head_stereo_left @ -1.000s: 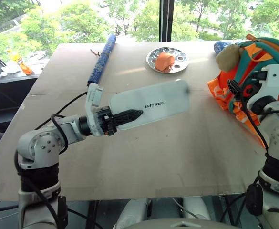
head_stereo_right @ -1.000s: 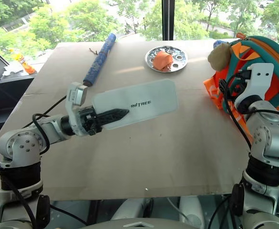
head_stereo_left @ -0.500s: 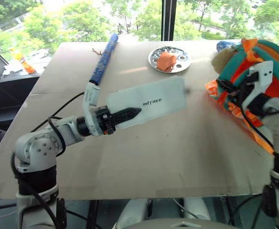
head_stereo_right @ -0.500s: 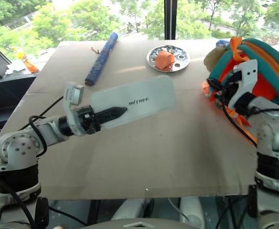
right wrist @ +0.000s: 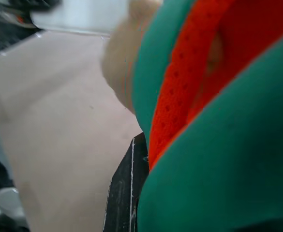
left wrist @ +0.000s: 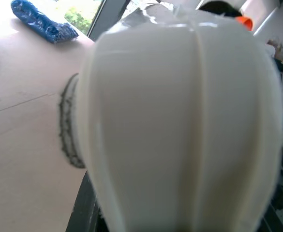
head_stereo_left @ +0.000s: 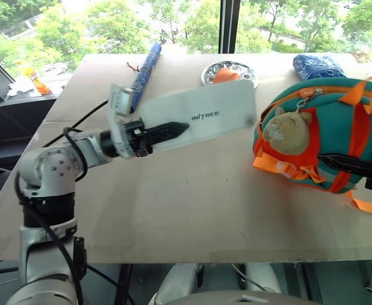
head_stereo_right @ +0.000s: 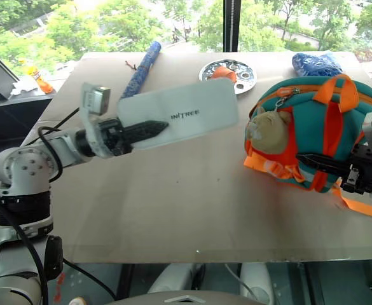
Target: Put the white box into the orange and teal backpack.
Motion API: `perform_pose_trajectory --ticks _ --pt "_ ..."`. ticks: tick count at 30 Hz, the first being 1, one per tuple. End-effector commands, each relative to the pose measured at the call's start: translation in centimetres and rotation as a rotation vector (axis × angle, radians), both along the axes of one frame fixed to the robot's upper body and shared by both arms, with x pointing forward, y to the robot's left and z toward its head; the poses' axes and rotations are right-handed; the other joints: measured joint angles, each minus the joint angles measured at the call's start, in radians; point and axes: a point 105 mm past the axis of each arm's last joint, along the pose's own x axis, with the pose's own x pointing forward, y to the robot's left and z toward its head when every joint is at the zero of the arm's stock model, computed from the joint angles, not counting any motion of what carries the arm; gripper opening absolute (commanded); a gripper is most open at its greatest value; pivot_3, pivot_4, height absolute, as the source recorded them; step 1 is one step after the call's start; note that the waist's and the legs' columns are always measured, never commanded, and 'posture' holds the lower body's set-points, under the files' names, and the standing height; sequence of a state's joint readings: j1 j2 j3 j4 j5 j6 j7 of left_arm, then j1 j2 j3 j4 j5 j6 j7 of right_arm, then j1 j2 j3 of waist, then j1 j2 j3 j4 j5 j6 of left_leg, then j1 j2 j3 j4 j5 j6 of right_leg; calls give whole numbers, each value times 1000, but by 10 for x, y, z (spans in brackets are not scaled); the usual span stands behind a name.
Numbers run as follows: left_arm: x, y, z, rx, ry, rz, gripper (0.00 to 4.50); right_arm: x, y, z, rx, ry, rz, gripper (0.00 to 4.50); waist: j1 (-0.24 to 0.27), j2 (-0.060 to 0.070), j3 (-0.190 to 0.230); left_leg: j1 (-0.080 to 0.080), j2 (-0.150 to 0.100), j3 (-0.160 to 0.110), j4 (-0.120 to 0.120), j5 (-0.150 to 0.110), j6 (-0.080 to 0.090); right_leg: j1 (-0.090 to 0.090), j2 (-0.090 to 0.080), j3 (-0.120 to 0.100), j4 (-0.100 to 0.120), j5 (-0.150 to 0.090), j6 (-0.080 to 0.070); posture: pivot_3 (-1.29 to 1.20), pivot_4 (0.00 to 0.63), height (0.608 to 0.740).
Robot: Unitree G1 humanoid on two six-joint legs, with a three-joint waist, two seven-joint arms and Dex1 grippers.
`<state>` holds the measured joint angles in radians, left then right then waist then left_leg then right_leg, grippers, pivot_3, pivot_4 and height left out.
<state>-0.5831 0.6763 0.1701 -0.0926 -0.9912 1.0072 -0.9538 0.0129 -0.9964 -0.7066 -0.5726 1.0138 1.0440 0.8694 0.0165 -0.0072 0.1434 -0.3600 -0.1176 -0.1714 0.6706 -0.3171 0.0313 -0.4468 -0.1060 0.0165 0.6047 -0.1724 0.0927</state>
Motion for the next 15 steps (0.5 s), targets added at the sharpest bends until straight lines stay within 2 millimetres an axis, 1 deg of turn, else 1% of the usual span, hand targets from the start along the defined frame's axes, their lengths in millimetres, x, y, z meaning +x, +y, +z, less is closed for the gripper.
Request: perform_pose_trajectory --ticks 1,2,5,7,12,15 --pt "4 -15 11 54 -198 -36 1042 -3 -5 3 -66 -51 -12 23 4 0 0 0 0 0 0 0 0 0 0 -1 0 0 0 0 150 731" --pt "10 -22 11 79 -275 -26 1042 -3 -7 2 -70 -53 -23 23 6 -1 0 -1 0 0 0 0 0 0 0 0 0 0 0 0 150 731" --pt "24 -39 18 91 -407 -33 1042 -5 -11 2 -89 -58 -32 23 14 -1 0 -1 0 0 1 0 0 1 -1 -1 -1 0 0 0 150 731" --pt "25 -46 14 141 -460 -81 1042 -6 -10 2 -93 -63 -28 23 19 -1 1 -1 0 0 2 0 0 1 0 -1 -1 0 0 0 150 731" --pt "23 -75 -1 227 -597 -236 1042 -6 -8 4 -95 -86 -27 23 24 -1 1 -1 0 1 1 0 0 1 0 0 -2 0 0 0 150 731" --pt "30 -91 1 232 -667 -262 1042 -5 -3 8 -93 -112 -7 23 28 -2 1 -2 -1 0 3 0 0 1 -1 -2 -2 1 0 0 150 731"
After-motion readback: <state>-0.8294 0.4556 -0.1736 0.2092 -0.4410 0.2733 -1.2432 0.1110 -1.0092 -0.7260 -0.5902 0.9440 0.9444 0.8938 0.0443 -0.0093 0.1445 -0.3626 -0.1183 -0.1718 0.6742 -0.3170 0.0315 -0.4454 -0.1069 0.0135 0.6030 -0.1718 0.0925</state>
